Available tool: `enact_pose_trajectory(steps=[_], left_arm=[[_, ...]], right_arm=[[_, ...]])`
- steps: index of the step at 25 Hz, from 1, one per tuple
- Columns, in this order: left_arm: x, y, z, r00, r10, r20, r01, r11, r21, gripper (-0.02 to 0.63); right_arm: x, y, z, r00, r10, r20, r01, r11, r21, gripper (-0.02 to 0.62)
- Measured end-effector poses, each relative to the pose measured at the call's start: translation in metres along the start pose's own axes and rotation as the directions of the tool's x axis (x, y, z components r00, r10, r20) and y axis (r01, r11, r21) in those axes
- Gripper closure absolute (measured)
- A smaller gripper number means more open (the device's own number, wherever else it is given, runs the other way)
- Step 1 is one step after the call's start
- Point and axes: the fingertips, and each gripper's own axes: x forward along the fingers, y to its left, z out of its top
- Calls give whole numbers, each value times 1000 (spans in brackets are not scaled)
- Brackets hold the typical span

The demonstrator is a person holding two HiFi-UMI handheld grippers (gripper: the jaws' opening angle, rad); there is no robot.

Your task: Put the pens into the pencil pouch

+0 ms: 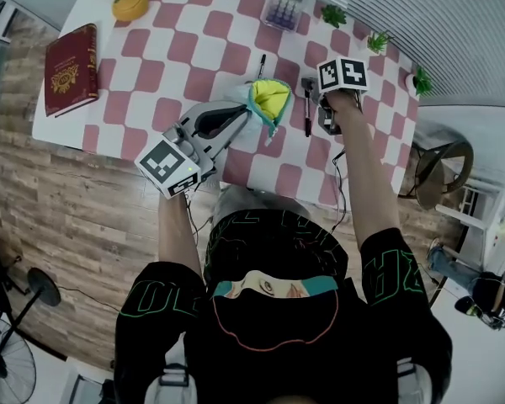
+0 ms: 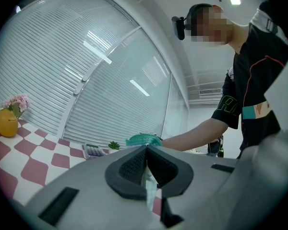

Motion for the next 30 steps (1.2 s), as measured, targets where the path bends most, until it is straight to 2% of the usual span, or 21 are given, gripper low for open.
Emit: enact_pose_trajectory(steps=[9, 17, 24, 27, 30], left_arm=[[-1, 3, -3, 999, 23, -27, -23, 1000, 13, 604], [-1, 4, 0, 998, 49, -44, -47, 998, 35, 604], [1, 6, 6, 994, 87, -66, -82, 994, 70, 604], [2, 7, 12, 992, 102, -79, -95, 991, 93, 604], [2, 6, 15, 989, 117, -90, -106, 988, 112, 604]], right_arm=[[-25, 11, 9, 989, 57, 139, -58, 998, 3, 538], [-63, 32, 21, 945, 128, 302, -118, 992, -50, 540], [-102, 44, 31, 869, 170, 464, -135, 985, -109, 540], [-121, 51, 39, 825, 181, 536, -128, 982, -135, 540], [-144, 62, 47, 769, 202, 607, -128, 978, -163, 540]])
